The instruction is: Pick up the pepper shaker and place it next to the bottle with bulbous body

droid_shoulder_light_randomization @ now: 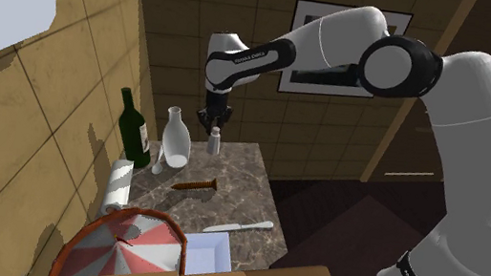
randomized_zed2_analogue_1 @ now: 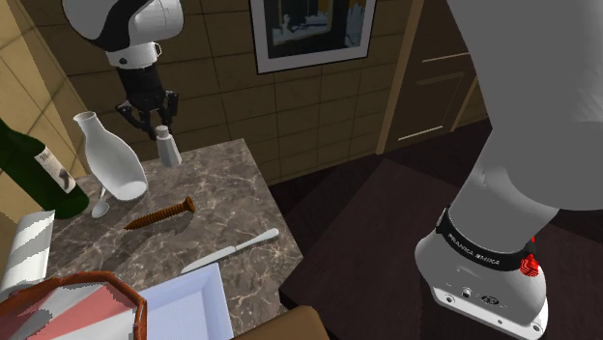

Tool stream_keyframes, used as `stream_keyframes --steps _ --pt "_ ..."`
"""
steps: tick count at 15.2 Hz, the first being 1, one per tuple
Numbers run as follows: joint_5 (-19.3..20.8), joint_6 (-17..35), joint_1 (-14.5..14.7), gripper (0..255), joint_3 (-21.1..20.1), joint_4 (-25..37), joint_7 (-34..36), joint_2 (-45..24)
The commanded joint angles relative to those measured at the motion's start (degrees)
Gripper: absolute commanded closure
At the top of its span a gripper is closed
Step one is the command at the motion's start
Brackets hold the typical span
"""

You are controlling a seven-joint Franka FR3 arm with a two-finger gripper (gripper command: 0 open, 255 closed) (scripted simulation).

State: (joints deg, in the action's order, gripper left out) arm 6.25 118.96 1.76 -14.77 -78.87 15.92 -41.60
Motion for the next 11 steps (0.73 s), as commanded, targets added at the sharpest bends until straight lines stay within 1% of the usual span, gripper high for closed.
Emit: stream_keyframes --steps 1,11 --pt "0.1 1.1 0.0 255 0.1 -0.6 0.0 -0.6" --pt "0.9 6.2 0.4 255 0.8 -1.5 0.1 -4.7"
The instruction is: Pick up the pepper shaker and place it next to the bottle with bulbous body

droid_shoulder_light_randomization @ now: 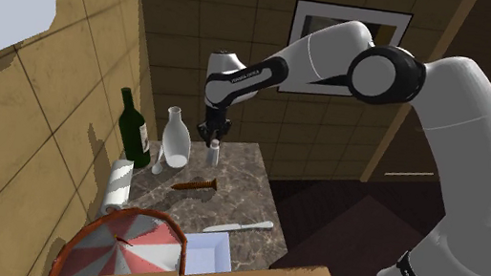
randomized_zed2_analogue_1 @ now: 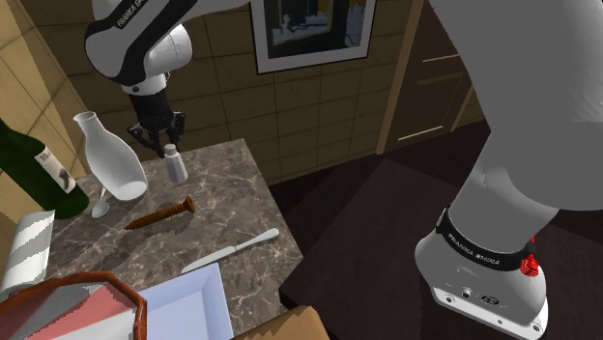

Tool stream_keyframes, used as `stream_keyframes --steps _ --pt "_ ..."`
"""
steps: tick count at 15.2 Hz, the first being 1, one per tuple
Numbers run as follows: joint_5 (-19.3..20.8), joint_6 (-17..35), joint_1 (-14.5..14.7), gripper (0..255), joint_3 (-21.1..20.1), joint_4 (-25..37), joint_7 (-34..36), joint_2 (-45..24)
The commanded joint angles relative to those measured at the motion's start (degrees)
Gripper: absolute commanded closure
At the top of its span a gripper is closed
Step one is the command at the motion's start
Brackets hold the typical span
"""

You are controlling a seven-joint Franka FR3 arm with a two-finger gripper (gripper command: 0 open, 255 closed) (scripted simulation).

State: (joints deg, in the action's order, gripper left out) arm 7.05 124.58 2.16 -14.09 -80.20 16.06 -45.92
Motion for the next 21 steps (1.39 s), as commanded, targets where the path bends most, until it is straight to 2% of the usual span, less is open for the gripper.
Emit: stream_keyframes --steps 1,6,14,15,21 --pt "0.1 1.0 0.0 255 0.1 -0.1 0.0 -0.9" --pt "0.6 3.5 0.3 255 0.5 0.1 0.0 -3.5" --pt "0.6 3.5 0.3 255 0.5 0.1 0.0 -3.5" --pt "0.6 3.4 0.3 0 0.5 0.1 0.0 -3.5" --pt "0.4 2.3 0.1 0 0.4 0.0 -0.1 -2.3"
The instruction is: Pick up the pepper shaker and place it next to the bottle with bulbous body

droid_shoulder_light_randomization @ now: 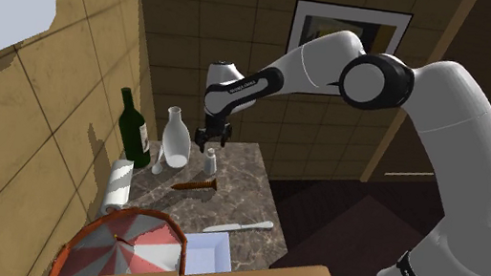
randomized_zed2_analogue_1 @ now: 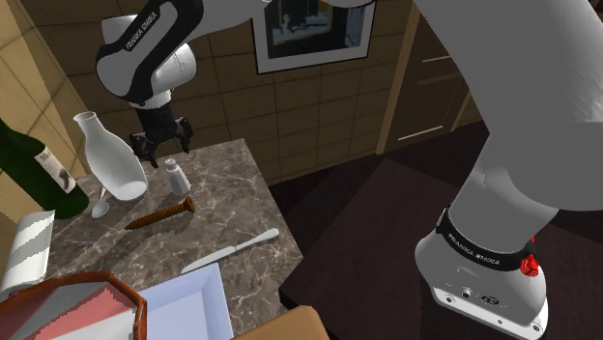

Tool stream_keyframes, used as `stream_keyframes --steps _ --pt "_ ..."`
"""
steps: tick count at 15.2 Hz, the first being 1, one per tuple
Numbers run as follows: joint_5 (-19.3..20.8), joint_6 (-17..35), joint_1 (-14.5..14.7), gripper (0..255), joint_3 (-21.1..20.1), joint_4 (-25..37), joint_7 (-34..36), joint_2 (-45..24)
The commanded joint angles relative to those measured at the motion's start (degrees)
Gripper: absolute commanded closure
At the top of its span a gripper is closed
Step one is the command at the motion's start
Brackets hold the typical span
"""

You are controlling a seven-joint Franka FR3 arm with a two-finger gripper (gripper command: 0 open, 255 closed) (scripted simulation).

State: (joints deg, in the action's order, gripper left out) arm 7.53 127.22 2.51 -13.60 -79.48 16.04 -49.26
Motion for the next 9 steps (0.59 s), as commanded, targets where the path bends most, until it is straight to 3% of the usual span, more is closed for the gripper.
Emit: stream_keyframes --steps 1,3,9 --pt "-0.3 -1.5 -0.4 0 -0.3 -0.8 -0.2 2.2" --pt "-0.7 -3.6 -0.7 0 -0.6 -0.6 -0.3 4.2" --pt "-0.7 -3.6 -0.7 0 -0.6 -0.6 -0.3 4.2"
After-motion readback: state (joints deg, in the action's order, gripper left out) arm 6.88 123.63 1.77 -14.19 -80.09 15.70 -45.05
